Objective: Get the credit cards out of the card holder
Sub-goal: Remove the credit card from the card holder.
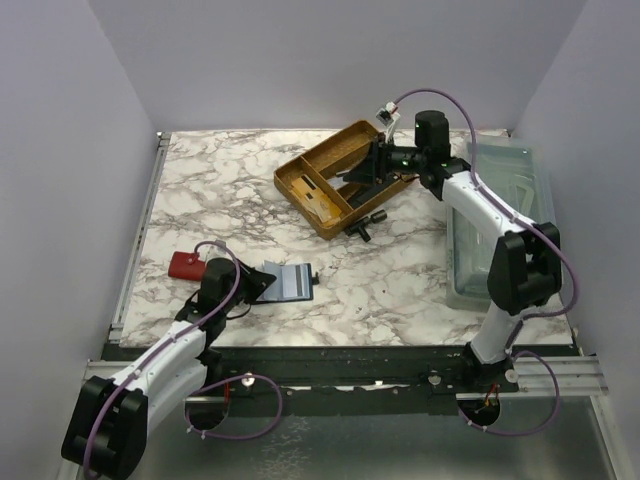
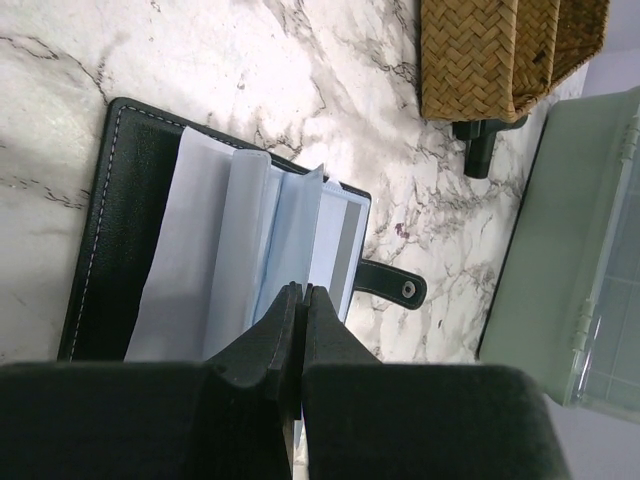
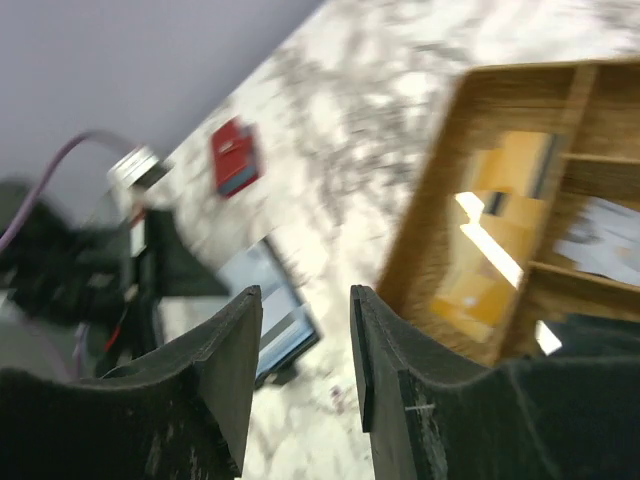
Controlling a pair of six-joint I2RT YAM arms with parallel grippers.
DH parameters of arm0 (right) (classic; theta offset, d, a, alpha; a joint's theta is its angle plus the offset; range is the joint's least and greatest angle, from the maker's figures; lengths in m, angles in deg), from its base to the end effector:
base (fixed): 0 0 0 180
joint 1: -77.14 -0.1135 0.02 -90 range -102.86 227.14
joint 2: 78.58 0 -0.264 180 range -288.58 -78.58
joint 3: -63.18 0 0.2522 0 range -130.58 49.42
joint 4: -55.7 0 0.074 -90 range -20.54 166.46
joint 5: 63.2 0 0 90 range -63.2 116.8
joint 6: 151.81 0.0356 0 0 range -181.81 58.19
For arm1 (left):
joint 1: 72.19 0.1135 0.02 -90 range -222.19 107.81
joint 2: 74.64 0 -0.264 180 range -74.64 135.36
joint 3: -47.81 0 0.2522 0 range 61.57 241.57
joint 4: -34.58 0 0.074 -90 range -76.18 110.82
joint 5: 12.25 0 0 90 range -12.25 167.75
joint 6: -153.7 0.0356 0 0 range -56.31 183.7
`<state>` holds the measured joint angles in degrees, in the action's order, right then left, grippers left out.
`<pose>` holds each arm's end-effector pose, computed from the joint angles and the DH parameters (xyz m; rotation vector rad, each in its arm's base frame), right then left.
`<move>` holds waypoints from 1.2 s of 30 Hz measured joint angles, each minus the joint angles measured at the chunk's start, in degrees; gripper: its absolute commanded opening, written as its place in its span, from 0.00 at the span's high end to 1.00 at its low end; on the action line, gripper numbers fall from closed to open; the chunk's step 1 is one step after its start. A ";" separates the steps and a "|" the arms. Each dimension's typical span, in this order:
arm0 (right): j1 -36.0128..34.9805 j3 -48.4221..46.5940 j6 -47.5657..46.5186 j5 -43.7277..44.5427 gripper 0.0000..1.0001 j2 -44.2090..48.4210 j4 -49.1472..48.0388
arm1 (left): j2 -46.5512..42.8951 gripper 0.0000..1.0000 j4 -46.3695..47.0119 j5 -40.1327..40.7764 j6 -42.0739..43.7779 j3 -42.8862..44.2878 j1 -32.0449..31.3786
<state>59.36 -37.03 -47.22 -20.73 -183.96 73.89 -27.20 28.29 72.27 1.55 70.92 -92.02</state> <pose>0.4026 0.1567 0.3064 -0.6168 1.9282 1.1787 0.1545 -0.0593 0.1483 -0.7555 2.1221 -0.9235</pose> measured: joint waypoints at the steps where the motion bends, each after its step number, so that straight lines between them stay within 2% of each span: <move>1: -0.02 1.60 -2.36 -4.24 0.53 2.21 -0.07 | -0.02 1.00 -0.61 0.04 0.11 0.33 0.00; 5: -0.37 7.10 -12.41 -17.22 0.53 8.57 2.45 | -0.02 1.00 -3.98 0.42 0.72 2.16 0.00; 7: -0.37 10.29 -16.94 -20.74 0.49 10.88 4.35 | -0.02 1.00 -5.38 0.44 0.98 3.17 0.00; 13: -0.37 20.44 -24.61 -24.63 0.47 17.68 6.29 | 0.68 0.98 -9.77 0.57 2.29 6.69 0.00; 17: -0.37 21.42 -26.18 -26.73 0.47 20.00 5.95 | 2.38 0.97 -11.34 0.70 2.71 7.76 0.00; 22: -0.37 22.51 -26.64 -28.79 0.47 20.79 5.35 | 4.57 0.88 -15.69 2.64 2.75 9.75 0.00; 29: -0.37 24.87 -24.24 -30.47 0.48 20.83 2.08 | 5.33 0.59 -22.99 7.21 2.89 14.69 0.00; 36: -0.59 30.23 -12.39 -32.04 0.48 20.85 -9.64 | 3.39 0.33 -29.49 10.27 6.08 18.53 0.00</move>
<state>58.77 -6.80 -59.61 -52.77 -163.11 64.25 -23.81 -1.20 82.55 7.62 89.45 -92.02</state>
